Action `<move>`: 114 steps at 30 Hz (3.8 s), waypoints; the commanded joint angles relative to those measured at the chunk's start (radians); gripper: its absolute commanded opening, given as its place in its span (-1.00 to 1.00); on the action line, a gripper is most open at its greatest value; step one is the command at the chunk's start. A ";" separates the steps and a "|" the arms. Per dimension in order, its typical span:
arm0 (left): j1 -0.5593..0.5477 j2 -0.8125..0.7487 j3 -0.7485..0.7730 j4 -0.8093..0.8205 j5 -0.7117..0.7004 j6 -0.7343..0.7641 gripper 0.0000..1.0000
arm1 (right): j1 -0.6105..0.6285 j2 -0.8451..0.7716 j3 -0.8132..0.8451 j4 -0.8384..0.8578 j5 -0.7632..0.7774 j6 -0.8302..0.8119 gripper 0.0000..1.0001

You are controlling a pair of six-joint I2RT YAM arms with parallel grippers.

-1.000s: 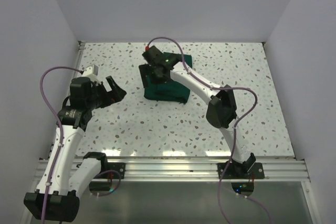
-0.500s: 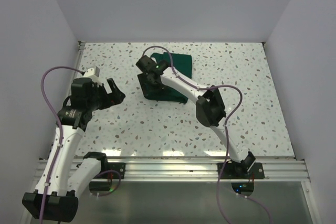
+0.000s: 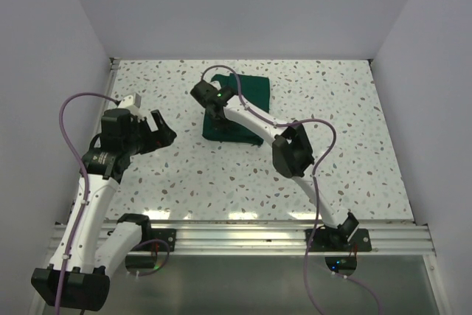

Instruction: Open and lay out the surgical kit

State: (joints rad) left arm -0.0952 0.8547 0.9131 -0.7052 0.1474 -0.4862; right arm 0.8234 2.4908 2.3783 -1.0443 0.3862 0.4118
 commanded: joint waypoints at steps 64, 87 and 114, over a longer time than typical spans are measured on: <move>-0.680 1.384 1.106 -0.094 -0.585 0.143 -1.00 | -0.598 -1.058 -1.041 0.015 0.207 0.262 0.97; -0.334 0.515 0.270 -0.167 -0.592 -0.107 0.99 | -0.645 -0.232 -0.070 0.239 -0.135 0.090 0.97; -0.339 0.178 0.020 -0.332 -0.532 -0.354 0.96 | -0.761 0.143 0.124 0.417 -0.182 0.114 -0.18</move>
State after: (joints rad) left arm -0.4328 1.0527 0.9470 -1.0260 -0.3874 -0.8127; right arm 0.0647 2.6217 2.4531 -0.6628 0.2131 0.5297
